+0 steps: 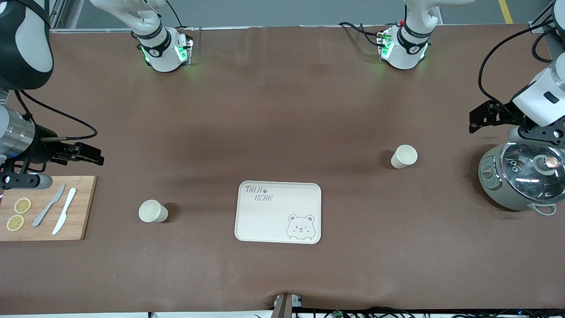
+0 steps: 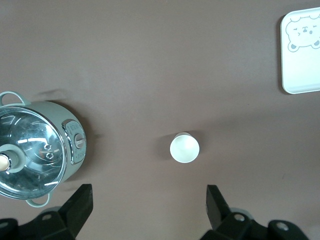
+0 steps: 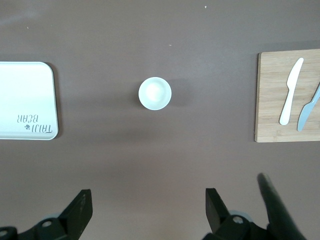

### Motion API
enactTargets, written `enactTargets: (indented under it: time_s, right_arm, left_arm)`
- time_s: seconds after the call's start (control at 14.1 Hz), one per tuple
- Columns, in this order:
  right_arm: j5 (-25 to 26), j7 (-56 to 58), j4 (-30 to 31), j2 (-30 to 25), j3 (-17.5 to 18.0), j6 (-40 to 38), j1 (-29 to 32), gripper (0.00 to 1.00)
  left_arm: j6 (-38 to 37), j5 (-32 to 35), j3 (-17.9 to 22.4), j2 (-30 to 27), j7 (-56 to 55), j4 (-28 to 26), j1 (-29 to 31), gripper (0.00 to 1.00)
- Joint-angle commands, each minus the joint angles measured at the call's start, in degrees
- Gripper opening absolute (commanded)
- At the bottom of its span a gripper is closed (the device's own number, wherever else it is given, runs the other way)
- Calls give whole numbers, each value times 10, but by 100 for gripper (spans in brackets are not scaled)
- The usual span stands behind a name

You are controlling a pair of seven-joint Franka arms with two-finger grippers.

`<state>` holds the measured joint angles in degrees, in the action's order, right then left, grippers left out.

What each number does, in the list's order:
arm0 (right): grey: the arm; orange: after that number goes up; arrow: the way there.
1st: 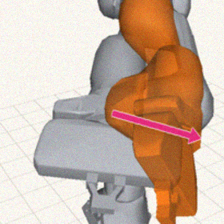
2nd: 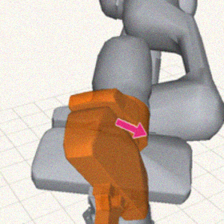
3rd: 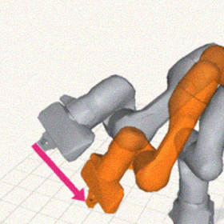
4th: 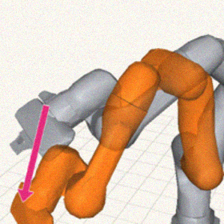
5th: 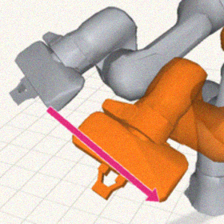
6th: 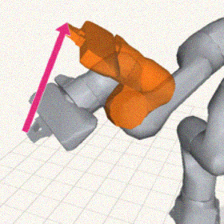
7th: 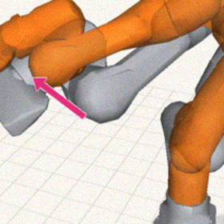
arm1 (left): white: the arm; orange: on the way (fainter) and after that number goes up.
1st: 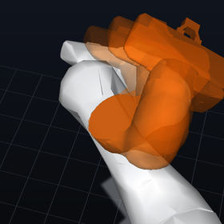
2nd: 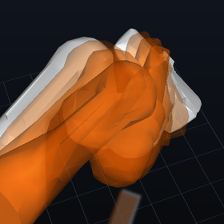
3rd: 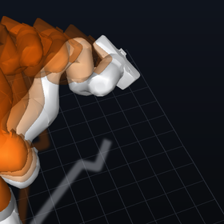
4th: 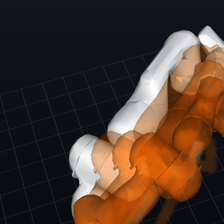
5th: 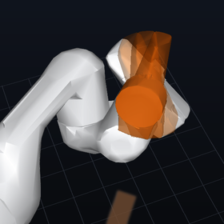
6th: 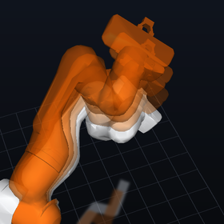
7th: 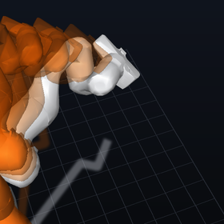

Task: Place white IKEA cup upright on tray with both arms
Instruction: 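Reach the left gripper to one cup while the right gripper reaches another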

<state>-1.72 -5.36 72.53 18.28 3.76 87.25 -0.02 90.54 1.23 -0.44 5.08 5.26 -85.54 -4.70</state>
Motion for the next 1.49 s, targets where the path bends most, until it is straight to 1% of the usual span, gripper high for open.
enactTargets:
  time_s: [0.0, 0.28, 0.35, 0.42, 0.5, 0.57, 0.71, 0.78, 0.92, 0.99, 1.28, 1.42]
  right_arm:
    - [9, -9, -5, -4, 1, -8, -2, 100]
    - [9, -9, -5, -4, 1, -8, -2, 100]
    - [9, -9, -5, -4, 1, -8, -2, 100]
    - [8, -9, -5, -4, 1, -8, -2, 100]
    - [8, -10, -5, -4, 1, -8, -2, 100]
    - [8, -9, -5, -4, 1, -8, -2, 100]
    - [8, -7, -5, -4, 2, -8, -2, 100]
    - [8, -7, -5, -3, 3, -7, -2, 100]
    - [7, -6, -4, -1, 2, -3, -2, 100]
    - [8, -6, -4, 0, 2, 0, -2, 100]
    - [8, 3, -3, 8, 1, 23, 4, 100]
    - [15, 11, 1, 18, 0, 56, 7, 100]
  left_arm:
    - [2, 10, 1, 5, -2, 9, -4, 100]
    - [10, 0, 0, 6, 4, 8, -6, 100]
    - [14, -8, -1, 13, -4, -1, -6, 100]
    - [22, -8, -4, 4, -3, -36, -6, 100]
    - [53, -9, -10, -12, -3, -70, -2, 100]
    - [71, -10, -11, -19, -3, -94, -1, 100]
    - [88, -9, -11, -20, -3, -124, -3, 100]
    - [115, -10, -11, -31, -1, -156, -2, 100]
    - [204, -13, -12, -64, 0, -247, -1, 100]
    - [240, -21, -12, -72, 3, -282, 0, 100]
    - [347, -23, -12, -96, 7, -401, 0, 100]
    - [394, -24, -12, -103, 8, -448, 2, 100]
